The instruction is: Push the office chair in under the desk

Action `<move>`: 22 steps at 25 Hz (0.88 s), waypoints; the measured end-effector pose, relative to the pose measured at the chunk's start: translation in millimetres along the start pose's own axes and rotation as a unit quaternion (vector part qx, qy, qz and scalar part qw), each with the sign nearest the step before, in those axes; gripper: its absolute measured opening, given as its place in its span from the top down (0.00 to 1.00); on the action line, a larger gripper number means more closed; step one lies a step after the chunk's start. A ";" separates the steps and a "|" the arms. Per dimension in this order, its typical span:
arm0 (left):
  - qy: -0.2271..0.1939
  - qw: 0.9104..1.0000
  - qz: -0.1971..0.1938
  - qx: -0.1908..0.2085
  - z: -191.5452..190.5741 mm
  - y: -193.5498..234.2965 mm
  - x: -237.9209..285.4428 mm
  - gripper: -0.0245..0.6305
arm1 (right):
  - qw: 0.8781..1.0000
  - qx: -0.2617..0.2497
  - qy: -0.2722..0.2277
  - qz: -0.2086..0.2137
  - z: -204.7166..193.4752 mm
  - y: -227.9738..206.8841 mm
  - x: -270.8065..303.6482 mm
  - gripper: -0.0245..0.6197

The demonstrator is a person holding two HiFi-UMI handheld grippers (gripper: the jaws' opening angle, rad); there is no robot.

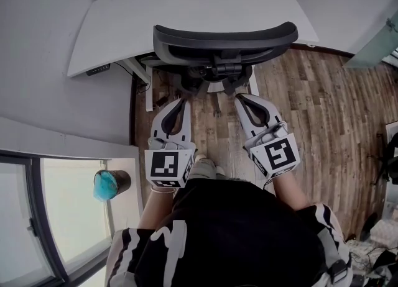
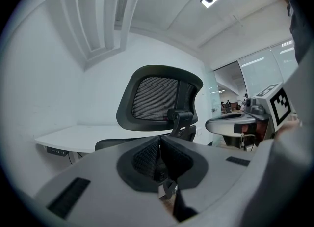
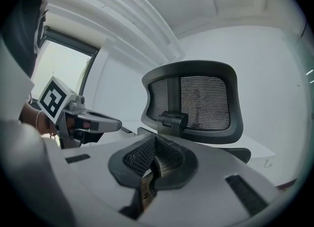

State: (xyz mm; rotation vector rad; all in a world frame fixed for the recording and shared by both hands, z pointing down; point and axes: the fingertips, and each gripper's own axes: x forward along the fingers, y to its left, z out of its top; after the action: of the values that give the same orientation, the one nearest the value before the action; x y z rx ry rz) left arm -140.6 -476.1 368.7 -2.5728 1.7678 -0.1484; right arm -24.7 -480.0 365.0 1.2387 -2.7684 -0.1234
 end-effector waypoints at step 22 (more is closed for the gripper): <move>0.002 1.000 -0.011 -0.001 -1.7 -6.5 6.2 0.94 | 1.000 -0.001 0.007 -0.010 -3.3 -5.3 -1.8 0.95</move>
State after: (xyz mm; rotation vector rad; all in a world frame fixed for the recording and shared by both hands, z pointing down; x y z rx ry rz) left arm -132.5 -479.5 371.2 -2.5960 1.7408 -0.1526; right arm -19.2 -482.3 367.5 1.2618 -2.7445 -0.1186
